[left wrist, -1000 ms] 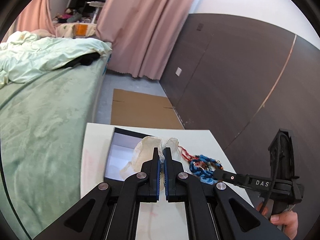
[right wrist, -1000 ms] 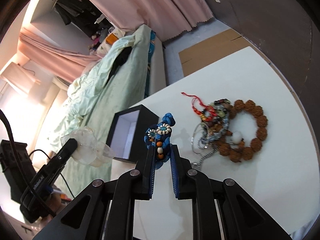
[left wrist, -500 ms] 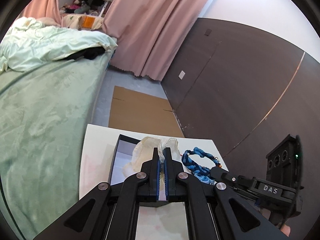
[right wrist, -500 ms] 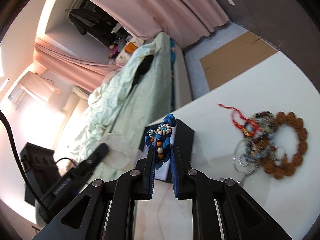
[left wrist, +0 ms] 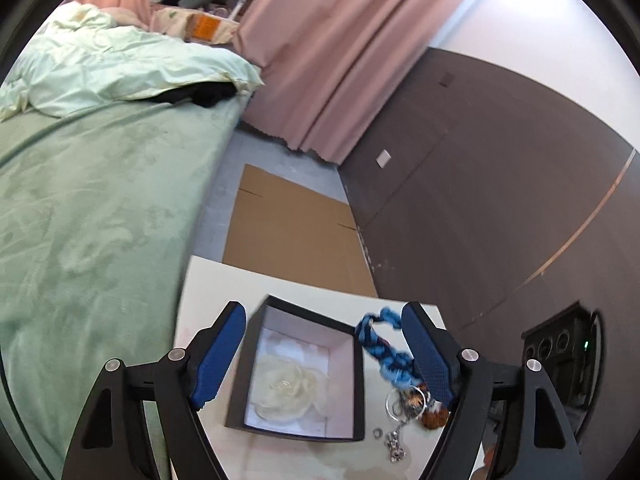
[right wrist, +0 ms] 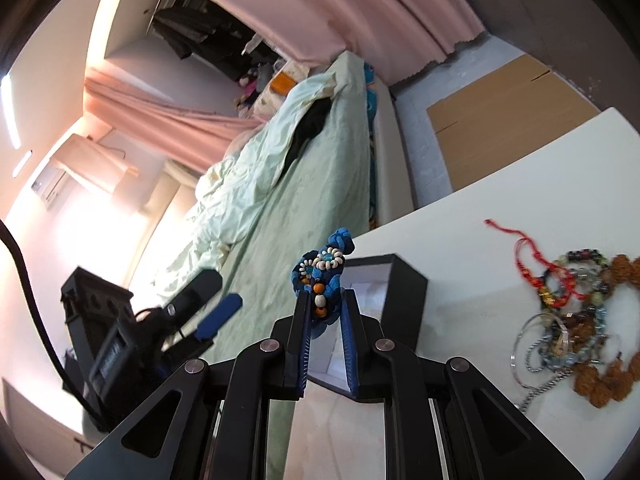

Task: Organize jewelry
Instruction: 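Lower the blue beaded bracelet into the black box and open the right tool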

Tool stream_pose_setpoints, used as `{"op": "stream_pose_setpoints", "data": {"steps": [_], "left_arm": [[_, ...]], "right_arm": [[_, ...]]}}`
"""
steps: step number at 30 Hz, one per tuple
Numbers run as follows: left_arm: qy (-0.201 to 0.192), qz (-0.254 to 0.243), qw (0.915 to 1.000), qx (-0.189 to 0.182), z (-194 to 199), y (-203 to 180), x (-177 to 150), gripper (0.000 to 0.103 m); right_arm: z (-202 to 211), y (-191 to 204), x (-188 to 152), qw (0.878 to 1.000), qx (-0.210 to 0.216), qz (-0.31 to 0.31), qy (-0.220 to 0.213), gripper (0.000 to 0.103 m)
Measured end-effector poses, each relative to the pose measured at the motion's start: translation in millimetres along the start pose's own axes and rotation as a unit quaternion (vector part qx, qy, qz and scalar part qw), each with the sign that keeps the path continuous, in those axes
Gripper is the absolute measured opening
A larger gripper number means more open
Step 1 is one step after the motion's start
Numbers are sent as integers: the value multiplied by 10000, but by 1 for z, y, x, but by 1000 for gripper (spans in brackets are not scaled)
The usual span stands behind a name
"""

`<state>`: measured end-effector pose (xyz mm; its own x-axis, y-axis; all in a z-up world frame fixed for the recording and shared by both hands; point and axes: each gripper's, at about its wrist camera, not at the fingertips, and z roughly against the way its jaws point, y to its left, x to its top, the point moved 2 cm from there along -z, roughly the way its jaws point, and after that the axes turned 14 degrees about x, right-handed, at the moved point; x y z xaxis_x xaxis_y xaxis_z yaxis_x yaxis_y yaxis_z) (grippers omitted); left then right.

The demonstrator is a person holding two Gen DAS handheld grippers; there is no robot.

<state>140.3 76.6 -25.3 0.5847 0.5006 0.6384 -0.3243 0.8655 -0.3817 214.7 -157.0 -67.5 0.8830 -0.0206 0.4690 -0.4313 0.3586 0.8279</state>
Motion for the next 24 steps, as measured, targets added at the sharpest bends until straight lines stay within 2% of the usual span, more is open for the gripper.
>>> {"op": "stream_pose_setpoints", "data": {"steps": [3, 5, 7, 11, 13, 22, 23, 24], "left_arm": [[-25, 135, 9999, 9, 3, 9, 4, 81], [-57, 184, 9998, 28, 6, 12, 6, 81], [-70, 211, 9997, 55, 8, 15, 4, 81], [-50, 240, 9997, 54, 14, 17, 3, 81], [-81, 218, 9997, 68, 18, 16, 1, 81], [-10, -333, 9993, 164, 24, -15, -25, 81], [-8, -380, 9991, 174, 25, -16, -27, 81], [-13, -433, 9989, 190, 26, -20, -31, 81]], "right_arm": [[-12, 4, -5, 9997, 60, 32, 220, 16], [-28, 3, -11, 9980, -144, 38, 608, 20], [-40, -5, -18, 9949, -358, -124, 931, 46], [-26, 0, -21, 9954, -569, 55, 765, 50], [-15, 6, -22, 9960, -615, 163, 623, 58], [28, 16, -26, 9953, -856, 264, 359, 60], [35, 17, -26, 9947, -934, 295, 311, 63], [42, 17, -27, 9940, -1022, 313, 245, 72]]}}
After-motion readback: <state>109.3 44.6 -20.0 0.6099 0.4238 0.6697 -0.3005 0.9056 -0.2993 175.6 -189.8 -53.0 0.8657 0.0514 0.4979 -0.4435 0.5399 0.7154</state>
